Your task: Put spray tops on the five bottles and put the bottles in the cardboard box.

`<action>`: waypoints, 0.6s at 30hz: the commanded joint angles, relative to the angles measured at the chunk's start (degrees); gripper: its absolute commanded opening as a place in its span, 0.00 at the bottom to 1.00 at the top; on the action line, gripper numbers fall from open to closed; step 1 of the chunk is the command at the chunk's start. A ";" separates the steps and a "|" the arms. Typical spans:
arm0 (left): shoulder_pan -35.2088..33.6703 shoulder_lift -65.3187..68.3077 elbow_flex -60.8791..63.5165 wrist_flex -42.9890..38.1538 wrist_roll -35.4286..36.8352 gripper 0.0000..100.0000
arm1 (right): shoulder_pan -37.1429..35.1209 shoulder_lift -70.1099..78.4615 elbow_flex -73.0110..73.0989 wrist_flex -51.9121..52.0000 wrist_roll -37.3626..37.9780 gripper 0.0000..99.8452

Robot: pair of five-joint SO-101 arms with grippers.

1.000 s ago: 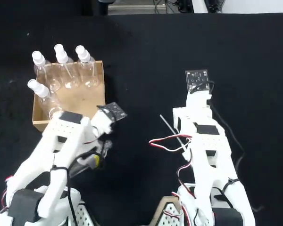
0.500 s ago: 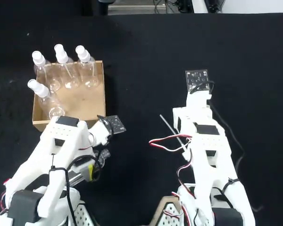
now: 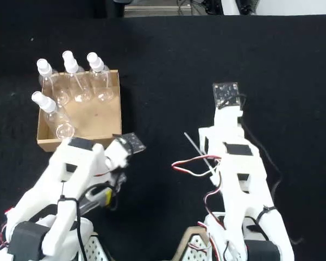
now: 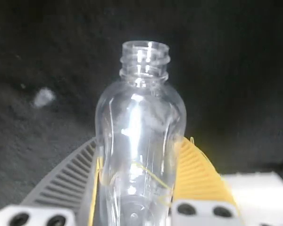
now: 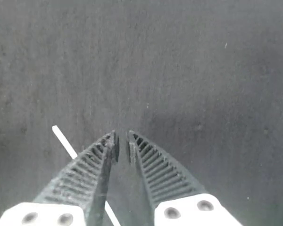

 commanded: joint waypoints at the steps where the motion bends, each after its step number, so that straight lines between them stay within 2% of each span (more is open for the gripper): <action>1: 9.01 -1.49 -0.13 -3.43 9.93 0.03 | 0.18 0.22 -4.35 1.85 0.00 0.02; 4: 15.87 -1.49 -1.01 -3.78 12.66 0.03 | 0.18 0.22 -4.26 1.85 0.00 0.02; 7: 19.30 -1.49 -3.30 -4.57 13.45 0.03 | 0.26 0.22 -4.26 1.85 0.00 0.02; 14: 15.34 -1.41 0.48 -16.53 13.54 0.03 | 0.62 0.22 -4.35 2.20 0.00 0.02; 18: 12.70 -1.41 3.91 -22.77 13.54 0.03 | 0.26 0.22 -8.22 9.41 1.32 0.02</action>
